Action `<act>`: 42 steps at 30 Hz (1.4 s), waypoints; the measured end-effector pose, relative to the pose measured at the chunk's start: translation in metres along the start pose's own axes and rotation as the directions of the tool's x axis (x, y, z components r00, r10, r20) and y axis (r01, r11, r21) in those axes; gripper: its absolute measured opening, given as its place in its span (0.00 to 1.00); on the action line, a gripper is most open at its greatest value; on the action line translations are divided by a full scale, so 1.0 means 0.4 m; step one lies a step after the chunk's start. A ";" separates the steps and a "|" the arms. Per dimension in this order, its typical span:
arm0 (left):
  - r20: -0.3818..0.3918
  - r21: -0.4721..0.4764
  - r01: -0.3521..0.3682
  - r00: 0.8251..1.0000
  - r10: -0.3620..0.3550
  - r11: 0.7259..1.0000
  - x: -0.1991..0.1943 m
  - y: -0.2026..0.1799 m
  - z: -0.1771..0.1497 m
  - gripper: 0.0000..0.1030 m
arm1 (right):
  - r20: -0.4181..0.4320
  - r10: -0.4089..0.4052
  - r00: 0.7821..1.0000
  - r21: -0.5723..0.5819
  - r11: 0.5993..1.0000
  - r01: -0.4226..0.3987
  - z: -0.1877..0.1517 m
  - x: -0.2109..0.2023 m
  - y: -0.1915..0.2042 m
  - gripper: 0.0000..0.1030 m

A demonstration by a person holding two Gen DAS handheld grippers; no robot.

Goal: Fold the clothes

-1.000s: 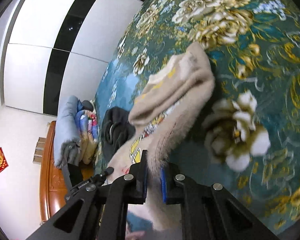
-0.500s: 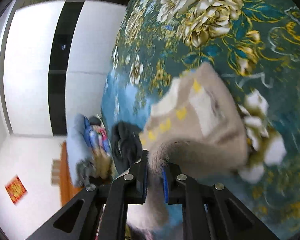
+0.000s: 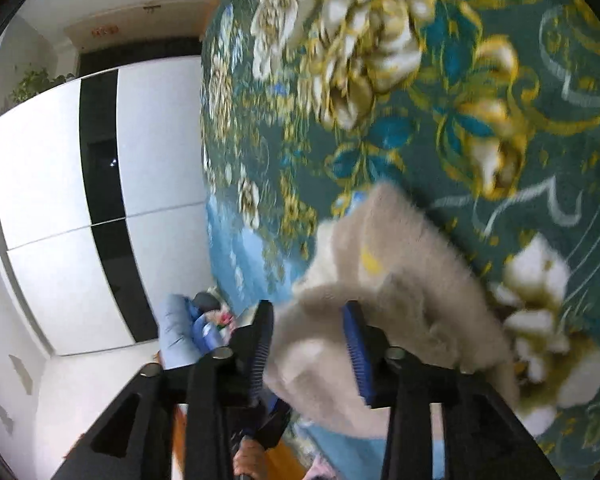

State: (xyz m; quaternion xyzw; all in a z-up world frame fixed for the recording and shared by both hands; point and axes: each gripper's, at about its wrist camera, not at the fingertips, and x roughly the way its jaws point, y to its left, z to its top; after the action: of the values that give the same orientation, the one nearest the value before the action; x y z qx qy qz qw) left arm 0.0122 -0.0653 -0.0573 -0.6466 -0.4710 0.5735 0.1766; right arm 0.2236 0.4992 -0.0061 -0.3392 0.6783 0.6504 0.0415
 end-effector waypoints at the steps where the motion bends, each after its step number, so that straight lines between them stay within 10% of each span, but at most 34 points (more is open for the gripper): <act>1: 0.003 0.060 -0.052 0.999 0.052 0.997 0.002 -0.014 -0.006 0.46 | 0.013 -0.015 1.000 -0.012 1.000 0.015 0.005 -0.006 0.003 0.42; 4: 0.046 0.254 -0.225 0.974 0.221 0.941 0.014 -0.055 -0.030 0.48 | 0.009 -0.135 0.991 -0.094 0.986 0.135 0.003 0.003 0.016 0.42; 11: 0.294 0.657 -0.549 0.817 0.496 0.516 0.108 -0.150 -0.150 0.48 | 0.014 -0.371 0.928 -0.350 0.868 0.352 -0.051 0.087 0.078 0.42; 15: 0.330 0.682 -0.583 0.784 0.526 0.441 0.145 -0.157 -0.174 0.48 | 0.056 -0.433 0.900 -0.405 0.814 0.416 -0.066 0.113 0.100 0.42; 21: 0.281 0.698 -0.545 0.806 0.521 0.465 0.173 -0.145 -0.184 0.47 | 0.087 -0.439 0.894 -0.392 0.810 0.436 -0.083 0.102 0.095 0.14; 30: 0.169 0.622 -0.461 0.868 0.467 0.633 0.152 -0.091 -0.136 0.45 | 0.102 -0.434 0.895 -0.329 0.834 0.442 -0.088 0.061 0.033 0.13; 35: 0.117 0.586 -0.433 0.882 0.457 0.686 0.151 -0.072 -0.108 0.50 | 0.103 -0.397 0.912 -0.371 0.835 0.406 -0.090 0.045 0.055 0.27; 37: 0.100 0.575 -0.422 0.887 0.451 0.701 0.153 -0.063 -0.098 0.53 | 0.124 -0.392 0.912 -0.383 0.828 0.408 -0.085 0.030 0.051 0.59; 42: 0.077 0.549 -0.414 0.890 0.449 0.727 0.179 -0.036 -0.074 0.66 | 0.046 -0.427 0.903 -0.368 0.833 0.413 -0.065 0.053 -0.010 0.66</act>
State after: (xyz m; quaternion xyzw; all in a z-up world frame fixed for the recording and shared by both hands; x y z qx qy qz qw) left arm 0.0261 0.0092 -0.0790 -0.6763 -0.1169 0.6896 0.2312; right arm 0.2195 0.4671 -0.0160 -0.4938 0.4534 0.7345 0.1058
